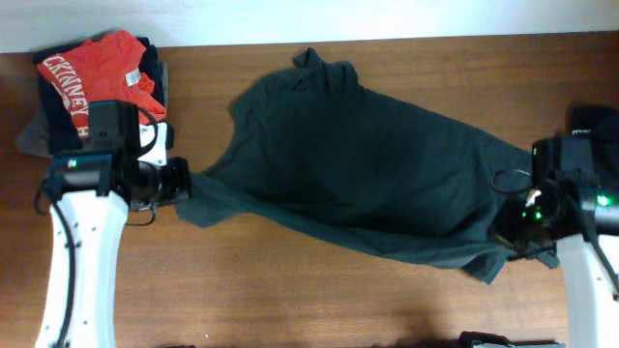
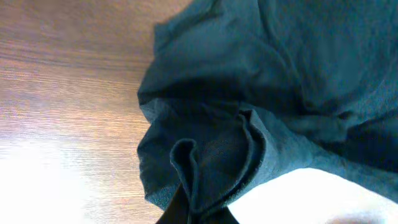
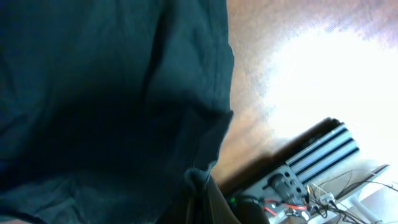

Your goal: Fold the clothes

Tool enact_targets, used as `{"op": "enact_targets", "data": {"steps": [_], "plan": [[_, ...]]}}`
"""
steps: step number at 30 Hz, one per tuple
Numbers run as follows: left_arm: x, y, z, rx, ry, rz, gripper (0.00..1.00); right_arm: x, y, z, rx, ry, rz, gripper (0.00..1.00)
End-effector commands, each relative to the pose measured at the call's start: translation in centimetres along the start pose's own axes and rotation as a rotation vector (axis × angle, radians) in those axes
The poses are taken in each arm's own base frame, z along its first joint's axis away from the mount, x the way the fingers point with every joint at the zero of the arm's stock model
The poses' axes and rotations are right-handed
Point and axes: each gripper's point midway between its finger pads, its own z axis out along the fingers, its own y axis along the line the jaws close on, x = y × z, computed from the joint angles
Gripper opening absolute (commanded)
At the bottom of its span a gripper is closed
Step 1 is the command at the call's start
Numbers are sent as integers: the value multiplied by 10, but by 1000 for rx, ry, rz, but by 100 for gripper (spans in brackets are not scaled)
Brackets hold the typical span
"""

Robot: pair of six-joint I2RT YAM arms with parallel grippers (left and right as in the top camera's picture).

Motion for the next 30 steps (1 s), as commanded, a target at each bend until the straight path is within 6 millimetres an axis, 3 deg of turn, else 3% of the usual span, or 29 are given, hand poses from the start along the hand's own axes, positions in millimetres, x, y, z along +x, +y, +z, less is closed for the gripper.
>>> {"op": "enact_targets", "data": {"steps": [1,6,10,16,19,25,30], "plan": [[-4,-6,10,40,27,2,1,-14,0,0,19,-36,7,4],[-4,-16,30,61,82,24,1,-34,-16,9,66,-56,85,4],[-7,-38,47,79,94,94,0,-47,-38,18,96,-42,167,4],[-20,-64,72,95,67,173,1,-52,-56,24,96,-18,244,4],[-30,-68,88,91,47,188,1,-56,-62,25,97,-27,272,4],[-58,-55,121,2,-20,183,1,-55,-64,25,99,-23,281,4],[-81,-61,127,19,-107,194,1,-51,-61,34,88,8,279,4]]}}
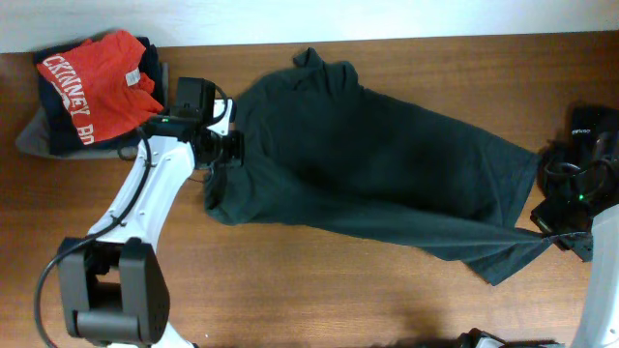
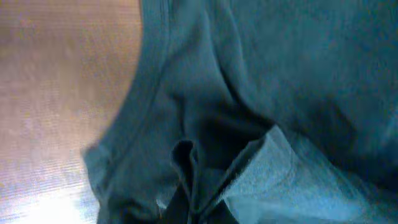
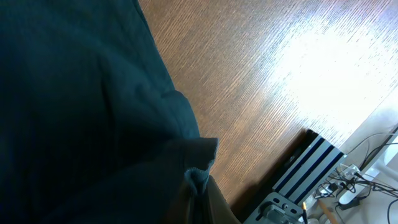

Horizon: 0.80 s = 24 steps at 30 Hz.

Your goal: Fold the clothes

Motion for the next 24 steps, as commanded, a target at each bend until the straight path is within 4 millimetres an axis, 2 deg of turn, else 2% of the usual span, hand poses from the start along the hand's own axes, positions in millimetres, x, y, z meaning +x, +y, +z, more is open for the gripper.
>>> {"op": "enact_targets", "data": {"steps": [1,6,10,16,19,21,24], "plan": [[-19,2,-2,-16,-68,-1,1,3,0,8,2,24,-2,4],[-40,4,-4,-34,-158,9,1,14,-3,30,24,68,-8,4],[-51,3,-4,-31,-197,15,1,22,-4,45,34,92,-10,4],[-57,4,8,-29,-211,16,2,30,-1,49,17,126,35,4],[-56,6,17,-30,-203,15,8,30,-1,49,18,122,43,4],[-56,7,23,-31,-198,15,17,30,-2,49,21,122,42,4],[-55,8,30,-31,-192,14,17,26,-8,49,60,98,77,4]]}}
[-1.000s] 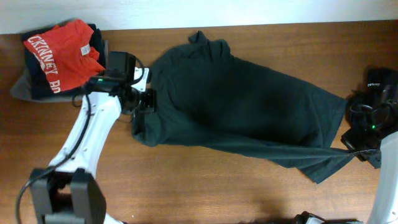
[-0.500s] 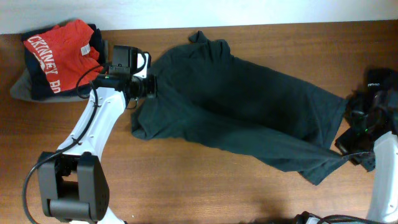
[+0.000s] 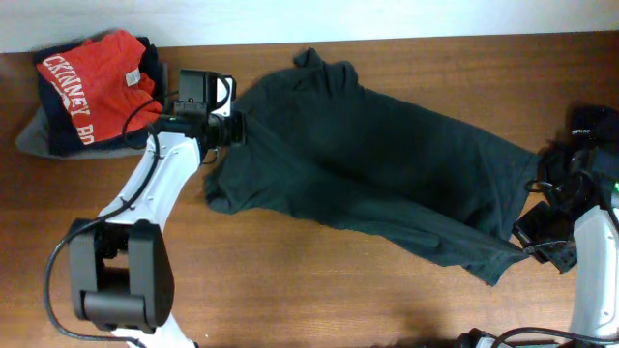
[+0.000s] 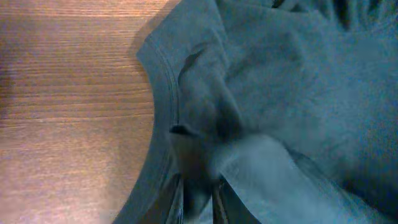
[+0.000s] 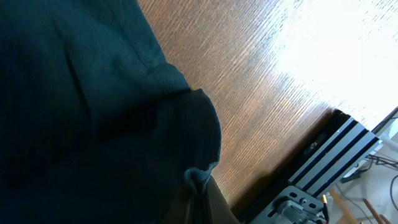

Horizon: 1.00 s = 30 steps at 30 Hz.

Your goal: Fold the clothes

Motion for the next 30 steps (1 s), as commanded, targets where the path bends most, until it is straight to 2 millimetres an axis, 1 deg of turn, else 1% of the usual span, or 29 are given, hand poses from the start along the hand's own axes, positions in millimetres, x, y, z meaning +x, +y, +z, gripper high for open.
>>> {"op": "enact_targets", "data": {"steps": [1,4,5,6,7,8,9,10,11,14,17,19,21,22,23,24,26,27,28,29,30], "plan": [[-1,3,8,-12,2,-3,17,-7,-11,1,53,-38,70,4],[-2,3,8,-12,-3,-2,18,-15,-10,1,53,-75,82,4],[-3,3,8,-12,-4,-2,20,-17,-9,0,50,-82,91,4],[-3,3,8,-12,-5,-2,29,-19,-10,0,53,-91,108,5],[-3,3,8,-12,-4,-2,40,-21,-10,0,55,-99,121,11],[-2,3,8,-12,-3,-2,46,-22,-10,0,52,-104,126,26],[-2,3,8,-12,-3,-2,46,-23,-9,0,50,-107,126,49],[-2,3,8,-12,-3,-2,47,-24,-9,0,51,-114,126,86],[-2,3,8,-12,-3,-2,47,-26,-8,-1,46,-121,114,99],[-4,2,7,-6,-5,-2,47,-30,-6,-2,37,-136,103,99],[-13,-4,2,20,-19,13,47,-36,-2,-9,16,-159,95,99],[-23,-10,-3,41,-40,20,47,-43,14,-17,-61,-176,0,99],[-34,-16,-8,68,-66,25,47,-47,35,-25,-165,-187,-99,100],[-39,-20,-11,85,-78,30,47,-47,45,-28,-221,-188,-138,96],[-43,-24,-12,93,-91,36,47,-47,57,-31,-282,-187,-175,89],[-45,-27,-12,98,-102,47,47,-46,64,-33,-319,-182,-194,83],[-47,-34,-8,107,-113,77,46,-45,70,-31,-349,-166,-207,73],[-46,-37,-4,110,-110,81,39,-45,71,-28,-348,-154,-207,63],[-43,-40,2,114,-103,87,30,-45,72,-23,-341,-139,-207,51],[-41,-42,8,116,-96,90,24,-45,72,-20,-336,-126,-209,44],[-38,-44,13,118,-88,93,16,-44,72,-16,-329,-107,-209,36]]}}
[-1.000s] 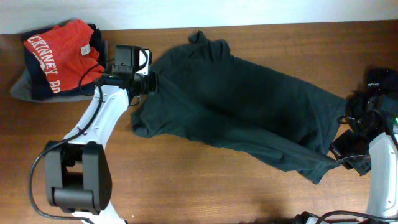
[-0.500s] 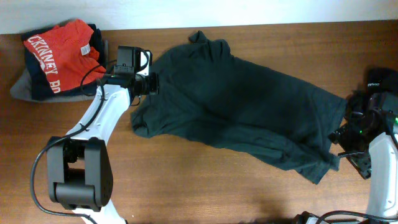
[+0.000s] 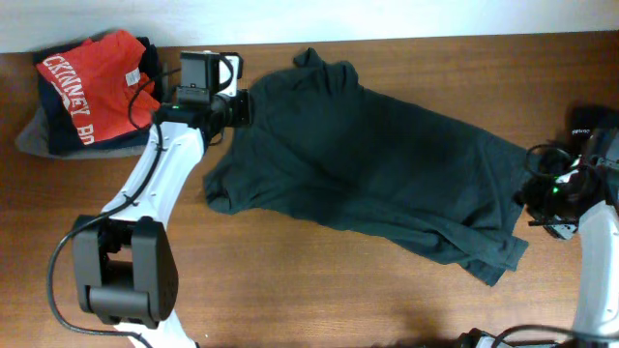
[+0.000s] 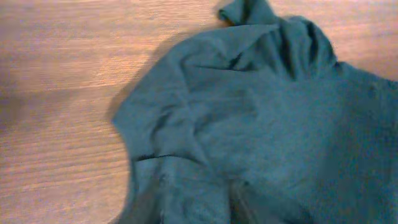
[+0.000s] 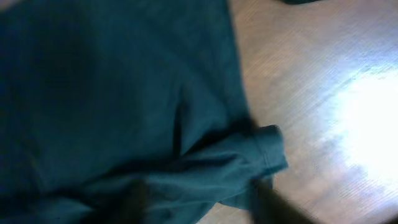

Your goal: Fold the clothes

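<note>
A dark green T-shirt (image 3: 377,174) lies spread slantwise on the wooden table, its collar end at the back left and its hem at the front right. My left gripper (image 3: 240,108) hovers at the shirt's upper left edge. In the left wrist view it (image 4: 193,208) is open, with blurred fingers (image 4: 146,205) apart over the cloth. My right gripper (image 3: 534,198) is at the shirt's right edge. In the right wrist view it (image 5: 199,202) is open above a folded hem corner (image 5: 267,149). Neither gripper holds any cloth.
A pile of folded clothes (image 3: 92,82) with an orange printed shirt on top sits at the back left corner, close behind my left arm. A black object (image 3: 592,121) lies at the table's right edge.
Both grippers were shut on the shirt's cloth and are now open and drawn back from it. The right hem corner lies loose on the table. The left gripper has shifted slightly toward the back.
At first my left gripper was shut on the shirt's left end and my right on its right hem corner. Then the left gripper was farther back with that end, and the right farther out. Both kept hold, and now both are open with the shirt lying spread.
</note>
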Tool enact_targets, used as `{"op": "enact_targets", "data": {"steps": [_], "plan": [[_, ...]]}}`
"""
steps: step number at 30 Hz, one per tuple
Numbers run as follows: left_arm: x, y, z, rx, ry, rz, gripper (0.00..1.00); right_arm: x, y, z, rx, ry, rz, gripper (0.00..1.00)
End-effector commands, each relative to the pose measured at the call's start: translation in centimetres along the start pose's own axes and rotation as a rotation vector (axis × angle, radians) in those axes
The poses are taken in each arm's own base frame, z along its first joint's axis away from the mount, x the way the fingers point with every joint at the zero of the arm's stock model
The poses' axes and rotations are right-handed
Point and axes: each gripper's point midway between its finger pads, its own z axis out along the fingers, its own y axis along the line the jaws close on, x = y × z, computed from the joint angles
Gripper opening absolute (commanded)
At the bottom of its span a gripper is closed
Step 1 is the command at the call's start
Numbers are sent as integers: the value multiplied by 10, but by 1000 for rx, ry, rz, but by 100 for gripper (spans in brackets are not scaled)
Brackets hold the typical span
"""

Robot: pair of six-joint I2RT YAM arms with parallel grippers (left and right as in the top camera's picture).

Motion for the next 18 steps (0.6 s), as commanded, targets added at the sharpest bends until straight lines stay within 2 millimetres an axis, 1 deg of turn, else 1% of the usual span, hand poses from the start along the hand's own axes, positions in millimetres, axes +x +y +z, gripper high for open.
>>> {"op": "enact_targets", "data": {"steps": [1,2,3,5,6,10,13,18], "plan": [[15,-11,27,34,48,34,10,2,8,11,-42,66,-20,30],[19,-11,32,35,58,33,4,4,7,15,-36,86,-17,26],[23,-9,38,34,67,32,1,6,5,19,-29,108,-14,21],[29,-7,49,32,77,30,0,10,3,28,-16,148,-8,10],[31,-5,54,29,79,29,1,12,2,32,-10,168,-4,8],[32,0,65,9,69,32,1,16,-1,47,7,221,4,4],[31,2,71,4,58,33,1,19,-3,56,18,258,8,4],[42,6,86,2,76,30,1,25,4,71,25,295,-22,4]]}}
